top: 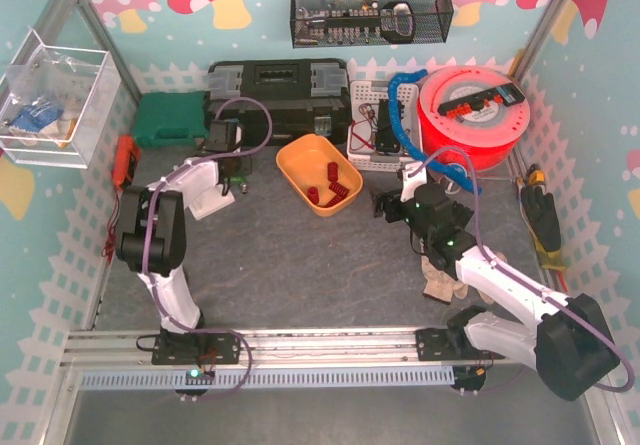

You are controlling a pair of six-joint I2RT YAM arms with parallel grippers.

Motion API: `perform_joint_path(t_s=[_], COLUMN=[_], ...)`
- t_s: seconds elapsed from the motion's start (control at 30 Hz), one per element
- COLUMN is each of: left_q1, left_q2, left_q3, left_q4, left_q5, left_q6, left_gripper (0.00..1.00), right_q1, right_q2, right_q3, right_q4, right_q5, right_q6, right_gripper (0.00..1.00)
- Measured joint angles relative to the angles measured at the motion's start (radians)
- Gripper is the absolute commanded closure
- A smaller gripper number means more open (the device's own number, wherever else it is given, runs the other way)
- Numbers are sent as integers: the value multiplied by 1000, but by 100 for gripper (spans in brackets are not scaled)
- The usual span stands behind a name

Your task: Install the large spring

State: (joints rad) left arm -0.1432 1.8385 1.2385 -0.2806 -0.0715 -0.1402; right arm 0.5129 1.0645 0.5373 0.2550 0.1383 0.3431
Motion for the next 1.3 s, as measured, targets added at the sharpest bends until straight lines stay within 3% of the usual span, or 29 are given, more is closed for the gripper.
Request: perform_joint_path(t_s=[0.37, 0.9, 1.3], left_q1=[-9, -8, -8], left_q2=[130, 201, 233], left_q3=[62, 97, 112], left_q4=[0, -2, 4], left_q5=[-66, -122, -144], left_q6=[14, 18, 18], left_gripper=[39, 42, 51], right_q1=[6, 6, 11], right_q2=[2, 21, 21], right_q3=[-5, -5, -6], right_q4=[6, 7, 8], right_q5=[24, 38, 58], right_q6=[-8, -18, -21], right_gripper=[3, 3, 3])
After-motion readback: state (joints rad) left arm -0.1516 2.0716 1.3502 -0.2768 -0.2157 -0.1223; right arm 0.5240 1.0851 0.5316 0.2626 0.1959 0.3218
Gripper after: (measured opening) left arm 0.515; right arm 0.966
